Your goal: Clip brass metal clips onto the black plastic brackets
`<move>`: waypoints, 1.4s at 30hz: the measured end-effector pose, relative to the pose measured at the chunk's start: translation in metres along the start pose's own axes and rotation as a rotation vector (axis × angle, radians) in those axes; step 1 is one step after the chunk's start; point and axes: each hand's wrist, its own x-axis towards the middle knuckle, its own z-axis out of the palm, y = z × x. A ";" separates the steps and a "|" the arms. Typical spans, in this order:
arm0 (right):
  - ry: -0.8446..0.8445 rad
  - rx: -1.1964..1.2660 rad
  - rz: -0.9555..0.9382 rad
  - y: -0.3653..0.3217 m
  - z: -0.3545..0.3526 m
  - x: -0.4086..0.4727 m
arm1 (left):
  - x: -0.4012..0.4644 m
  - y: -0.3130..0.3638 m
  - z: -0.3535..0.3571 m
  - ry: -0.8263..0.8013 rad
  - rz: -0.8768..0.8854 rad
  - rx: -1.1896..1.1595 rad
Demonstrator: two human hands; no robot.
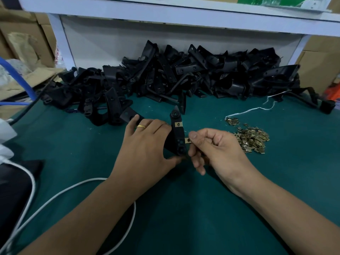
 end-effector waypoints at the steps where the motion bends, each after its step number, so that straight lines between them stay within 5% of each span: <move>1: 0.003 -0.007 -0.005 0.000 0.000 -0.001 | 0.000 0.000 0.000 0.002 -0.003 -0.001; 9: -0.002 -0.163 -0.047 0.001 0.001 -0.001 | -0.002 0.001 0.002 -0.004 0.005 0.004; 15: -0.049 -0.515 -0.065 -0.004 -0.009 -0.002 | -0.001 -0.003 0.004 -0.099 0.028 -0.044; 22: -0.023 -0.235 -0.016 -0.005 -0.003 -0.002 | 0.000 0.002 0.000 -0.045 0.022 -0.006; 38: 0.159 -0.208 -0.052 -0.007 0.020 -0.013 | -0.003 0.015 -0.001 -0.013 0.022 0.211; 42: 0.097 -0.258 -0.043 -0.033 0.018 -0.026 | -0.005 0.013 -0.011 0.001 0.046 0.211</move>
